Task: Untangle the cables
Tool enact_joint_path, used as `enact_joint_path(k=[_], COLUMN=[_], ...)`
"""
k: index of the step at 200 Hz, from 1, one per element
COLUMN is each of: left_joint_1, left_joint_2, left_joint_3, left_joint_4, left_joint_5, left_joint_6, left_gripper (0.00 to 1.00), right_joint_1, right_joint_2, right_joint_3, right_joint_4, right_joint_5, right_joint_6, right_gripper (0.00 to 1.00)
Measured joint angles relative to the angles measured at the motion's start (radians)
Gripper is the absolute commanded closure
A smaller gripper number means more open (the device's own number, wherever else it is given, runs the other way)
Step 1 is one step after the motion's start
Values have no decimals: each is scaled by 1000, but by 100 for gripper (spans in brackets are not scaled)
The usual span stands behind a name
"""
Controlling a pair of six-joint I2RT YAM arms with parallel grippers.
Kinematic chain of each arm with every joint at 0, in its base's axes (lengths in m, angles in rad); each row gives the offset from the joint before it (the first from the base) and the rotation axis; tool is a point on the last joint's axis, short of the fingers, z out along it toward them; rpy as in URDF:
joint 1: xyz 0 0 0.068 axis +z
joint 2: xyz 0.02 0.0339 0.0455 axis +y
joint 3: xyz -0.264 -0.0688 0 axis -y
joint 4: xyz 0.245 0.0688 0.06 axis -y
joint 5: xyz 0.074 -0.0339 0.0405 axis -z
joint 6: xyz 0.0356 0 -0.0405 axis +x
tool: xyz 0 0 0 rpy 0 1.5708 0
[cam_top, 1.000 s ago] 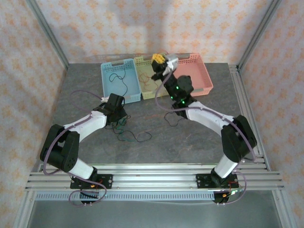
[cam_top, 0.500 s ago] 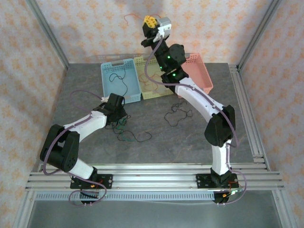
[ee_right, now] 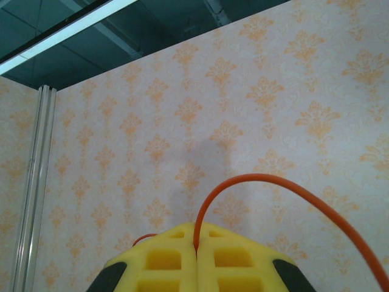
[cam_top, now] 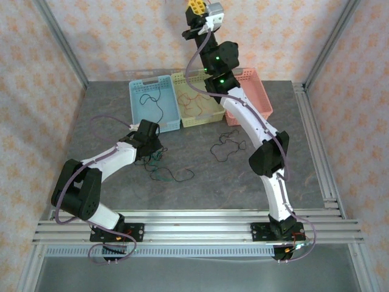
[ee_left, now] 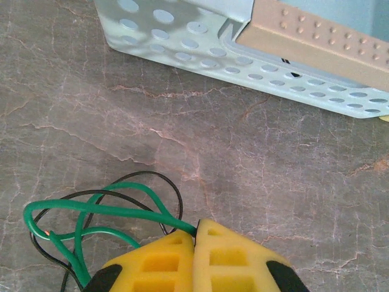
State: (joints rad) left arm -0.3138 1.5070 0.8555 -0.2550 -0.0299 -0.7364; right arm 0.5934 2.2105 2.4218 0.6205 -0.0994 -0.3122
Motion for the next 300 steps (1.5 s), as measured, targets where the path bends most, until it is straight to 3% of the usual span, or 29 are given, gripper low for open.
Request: enact_joint_path(k=[45,80,171,197,224,257,300], left_joint_1=[0,0,0,0,0,0,0], left_joint_2=[0,0,0,0,0,0,0], left_joint_3=[0,0,0,0,0,0,0], left_joint_4=[3,4,14,14,14,14,14], left_joint_5=[0,4,15,18,23,23,23], left_joint_6=[0,0,0,0,0,0,0], left_gripper=[100,100,100,100,100,100,100], right_joint_1=[-23,-70,-101,-101,-104,-106,-106], right_joint_2=[179,254,204,204,193,107,-122], right_joint_3=[179,189,-606,-698,-738,-810,-981], right_joint_4=[-25,-54,177,214,225,214,209], right_joint_5=[2,29,100,107,104,82,50], right_joint_6=[10,35,150,191,225,276,305], right_gripper=[100,100,99,77,65,63,62])
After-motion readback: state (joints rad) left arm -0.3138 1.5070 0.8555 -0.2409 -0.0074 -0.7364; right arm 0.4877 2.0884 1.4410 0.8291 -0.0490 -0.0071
